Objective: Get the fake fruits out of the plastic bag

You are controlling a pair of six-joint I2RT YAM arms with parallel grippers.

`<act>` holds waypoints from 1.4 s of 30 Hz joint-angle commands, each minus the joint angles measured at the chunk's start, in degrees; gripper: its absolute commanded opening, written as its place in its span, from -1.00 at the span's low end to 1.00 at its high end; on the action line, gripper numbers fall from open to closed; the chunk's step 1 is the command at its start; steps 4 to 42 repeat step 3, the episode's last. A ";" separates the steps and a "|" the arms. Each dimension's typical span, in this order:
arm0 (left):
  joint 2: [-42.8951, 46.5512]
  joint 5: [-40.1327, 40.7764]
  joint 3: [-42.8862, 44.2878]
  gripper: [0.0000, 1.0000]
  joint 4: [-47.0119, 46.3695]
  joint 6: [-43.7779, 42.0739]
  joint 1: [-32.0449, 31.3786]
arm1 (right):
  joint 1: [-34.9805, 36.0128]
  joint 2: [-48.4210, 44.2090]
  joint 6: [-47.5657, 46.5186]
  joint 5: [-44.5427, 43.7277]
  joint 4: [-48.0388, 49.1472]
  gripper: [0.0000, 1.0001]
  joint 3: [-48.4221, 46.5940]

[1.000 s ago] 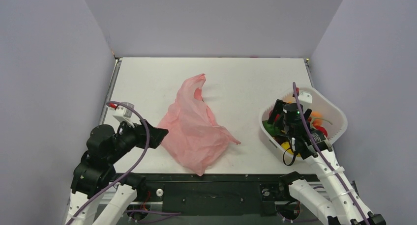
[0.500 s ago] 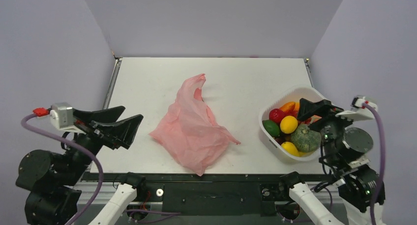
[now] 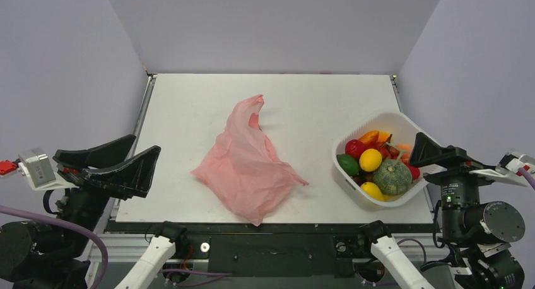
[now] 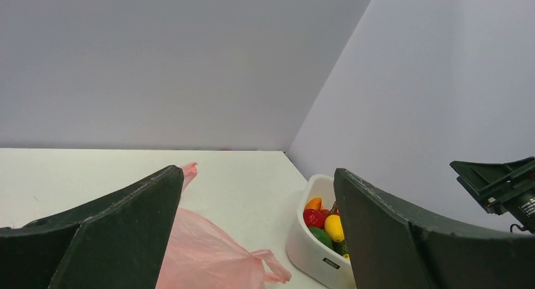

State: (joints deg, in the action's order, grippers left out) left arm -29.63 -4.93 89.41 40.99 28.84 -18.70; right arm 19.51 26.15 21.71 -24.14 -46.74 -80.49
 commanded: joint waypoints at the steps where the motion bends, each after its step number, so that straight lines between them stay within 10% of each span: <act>1: 0.09 1.23 0.36 0.77 -0.87 -0.27 -0.11 | -0.24 -0.48 -0.30 -2.26 -0.76 0.64 0.13; 42: 0.11 1.31 0.07 0.77 -0.67 -0.28 -0.11 | -0.26 -1.21 -1.10 -1.57 -0.35 0.64 0.52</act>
